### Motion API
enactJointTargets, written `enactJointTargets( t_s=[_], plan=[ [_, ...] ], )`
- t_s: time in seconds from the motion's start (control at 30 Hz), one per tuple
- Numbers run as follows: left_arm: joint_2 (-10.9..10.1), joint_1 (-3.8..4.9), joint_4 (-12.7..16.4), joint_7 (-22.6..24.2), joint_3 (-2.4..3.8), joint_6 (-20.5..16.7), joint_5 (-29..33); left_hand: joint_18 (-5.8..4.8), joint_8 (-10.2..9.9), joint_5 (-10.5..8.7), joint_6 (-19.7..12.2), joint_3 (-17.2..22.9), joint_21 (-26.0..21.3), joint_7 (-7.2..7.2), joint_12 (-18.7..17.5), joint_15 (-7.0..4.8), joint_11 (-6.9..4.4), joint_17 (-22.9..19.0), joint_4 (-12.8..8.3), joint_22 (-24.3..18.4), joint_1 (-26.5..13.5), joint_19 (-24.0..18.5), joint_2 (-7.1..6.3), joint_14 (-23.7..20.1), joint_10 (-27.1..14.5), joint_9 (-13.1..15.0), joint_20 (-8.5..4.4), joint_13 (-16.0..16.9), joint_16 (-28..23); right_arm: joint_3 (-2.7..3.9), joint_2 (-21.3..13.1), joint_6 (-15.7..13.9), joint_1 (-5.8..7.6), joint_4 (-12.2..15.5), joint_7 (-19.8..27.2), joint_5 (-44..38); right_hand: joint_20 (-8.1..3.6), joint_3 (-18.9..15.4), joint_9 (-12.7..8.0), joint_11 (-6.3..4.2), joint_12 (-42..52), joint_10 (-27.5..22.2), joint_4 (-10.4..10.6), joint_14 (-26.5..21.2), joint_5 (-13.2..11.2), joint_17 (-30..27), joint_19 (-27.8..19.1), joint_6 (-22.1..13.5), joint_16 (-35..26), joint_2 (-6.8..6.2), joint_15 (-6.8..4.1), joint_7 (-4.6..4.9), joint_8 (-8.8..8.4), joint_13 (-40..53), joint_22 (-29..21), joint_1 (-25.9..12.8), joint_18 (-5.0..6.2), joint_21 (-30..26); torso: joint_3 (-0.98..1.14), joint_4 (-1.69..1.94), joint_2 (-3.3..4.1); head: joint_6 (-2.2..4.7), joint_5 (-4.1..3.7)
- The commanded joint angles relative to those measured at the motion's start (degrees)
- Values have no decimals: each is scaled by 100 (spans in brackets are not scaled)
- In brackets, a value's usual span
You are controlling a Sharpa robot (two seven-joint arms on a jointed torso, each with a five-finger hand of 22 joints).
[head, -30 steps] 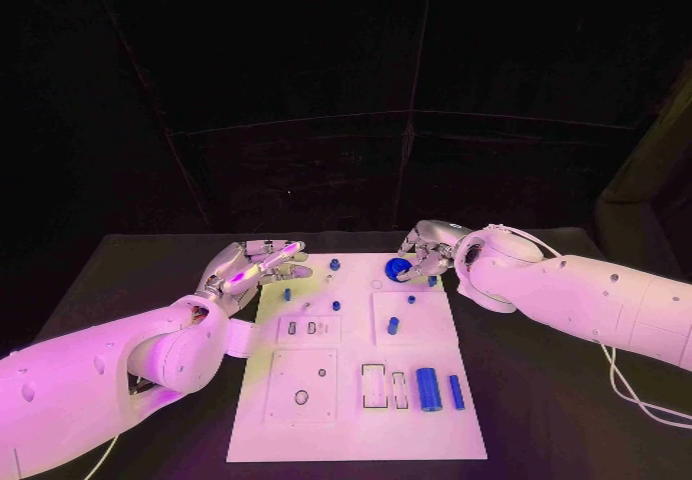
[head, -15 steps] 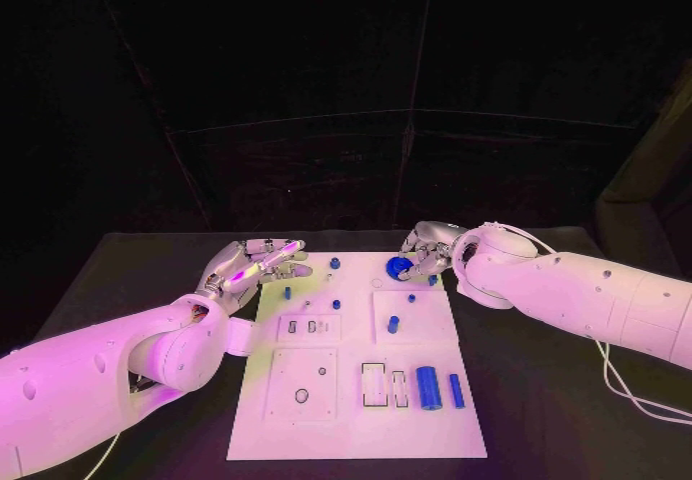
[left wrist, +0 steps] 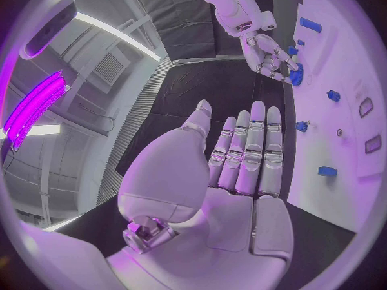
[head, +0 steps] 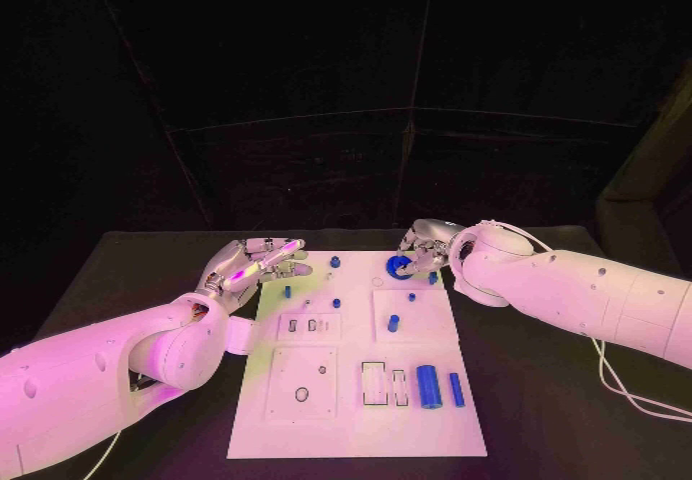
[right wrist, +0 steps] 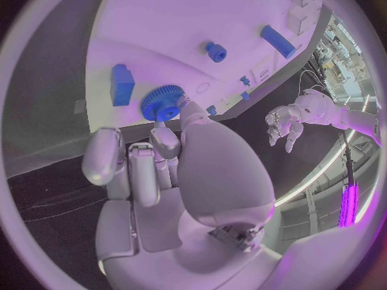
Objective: Assemble the parts on the task board
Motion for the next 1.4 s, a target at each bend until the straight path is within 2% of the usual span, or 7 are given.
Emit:
enactJointTargets(
  t_s=[0.03,0.23,0.43,0.63,0.77,1.1,1.4],
  plan=[
    [8,7,2,10,4,88,-29,90,-25,-3,52,-5,-35,-8,-20,10,-18,8,-34,-10,1,58,45,37,39,3,-2,-5,-28,-6,11,27,0,7,-79,-183,-10,64,25,-26,183,102,-69,373,-2,329,60,159,36,112,-2,-26,88,206,29,68,-91,35,-2,-3,1,-7,-5],
    [6,7,0,2,4,92,-29,90,-25,-3,52,-5,-35,-8,-20,10,-18,8,-34,-10,1,58,45,37,39,3,-2,-5,-28,-6,13,-20,0,37,-108,-698,-71,534,32,-91,533,268,-467,389,-572,447,99,477,80,298,-64,-86,216,624,124,571,-107,83,0,-1,-1,-15,-24],
    [4,7,1,-4,4,100,-29,90,-29,-3,55,-5,-38,-8,-26,9,-19,9,-41,-13,3,60,50,38,42,2,-3,-6,-34,-7,15,-191,-1,98,-62,-1081,-104,912,26,-138,759,398,-701,400,-641,527,136,708,107,303,-99,-140,283,888,209,700,-125,124,0,4,0,-25,-22],
    [3,7,1,-9,4,107,-29,90,-30,-3,55,-6,-39,-8,-28,9,-19,9,-44,-14,4,61,50,39,43,2,-3,-6,-35,-8,-6,-496,-2,298,53,-1197,-111,1146,-11,-144,867,465,-722,406,-471,564,173,767,120,176,-102,-151,247,1031,284,414,-141,162,2,5,-2,-30,-16],
    [-2,7,5,-11,4,109,-29,90,-31,-3,55,-6,-39,-8,-28,9,-19,10,-45,-14,5,61,50,39,43,2,-3,-6,-36,-8,-42,-705,-3,560,86,-1212,-111,1186,-29,-147,889,484,-525,410,134,588,236,762,128,-45,-105,-158,197,1082,399,-45,-163,216,-1,-1,-7,-34,-12],
    [-45,10,37,-11,4,104,-29,89,-33,-3,55,-7,-42,-6,-32,9,-18,10,-50,-16,7,61,50,37,43,1,-3,-7,-40,-7,-25,-986,-2,1144,-14,-1325,-115,1242,-29,-147,900,499,-460,415,135,611,291,769,135,-110,-107,-159,179,1109,503,-189,-182,262,-9,9,-8,-32,28],
    [-71,23,30,2,5,92,-30,89,-33,-3,55,-7,-42,-6,-32,9,-18,10,-50,-16,7,61,50,37,43,1,-3,-7,-40,-4,385,-998,-2,1030,-42,-1363,-116,1287,-30,-150,906,506,-454,416,104,618,311,770,137,-104,-109,-164,171,1122,540,-202,-190,279,-18,25,-1,-23,34]
  ],
)
